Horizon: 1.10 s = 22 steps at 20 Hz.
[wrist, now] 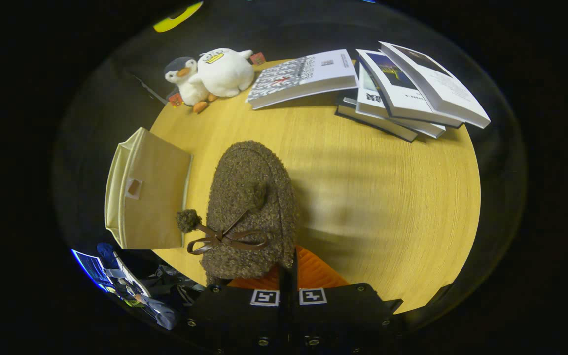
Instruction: Open the storage box then place both shoes into the box .Put the left shoe in first, then the right shoe, with the right side of both shoes facing outward in a uniform manner.
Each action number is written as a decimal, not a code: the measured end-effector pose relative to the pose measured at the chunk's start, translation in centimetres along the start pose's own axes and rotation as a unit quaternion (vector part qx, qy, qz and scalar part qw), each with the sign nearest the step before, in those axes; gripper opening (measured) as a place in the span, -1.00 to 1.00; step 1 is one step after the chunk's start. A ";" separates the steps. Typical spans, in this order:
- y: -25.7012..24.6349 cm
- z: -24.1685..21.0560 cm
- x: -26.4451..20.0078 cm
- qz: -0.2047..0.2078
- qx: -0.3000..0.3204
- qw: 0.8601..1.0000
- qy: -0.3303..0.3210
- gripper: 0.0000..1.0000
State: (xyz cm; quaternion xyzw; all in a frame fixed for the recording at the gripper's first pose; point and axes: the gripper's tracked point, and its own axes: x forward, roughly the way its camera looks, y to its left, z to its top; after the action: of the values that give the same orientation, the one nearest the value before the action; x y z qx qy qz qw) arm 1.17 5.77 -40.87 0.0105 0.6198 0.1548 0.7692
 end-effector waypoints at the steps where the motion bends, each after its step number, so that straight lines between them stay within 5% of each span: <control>1: 1.3 0.5 -1.0 0.002 -0.011 1.000 -0.005 -0.98; 12: 19.4 5.8 -5.8 0.056 -0.128 0.989 -0.036 -0.99; 19: 30.6 8.6 -1.3 0.096 -0.157 0.983 -0.012 -0.98; 22: 32.3 8.9 1.9 0.080 -0.165 0.983 0.017 -0.98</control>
State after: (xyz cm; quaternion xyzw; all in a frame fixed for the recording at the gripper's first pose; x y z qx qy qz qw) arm 2.79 38.58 -33.86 -0.0698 0.5958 0.3163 0.7350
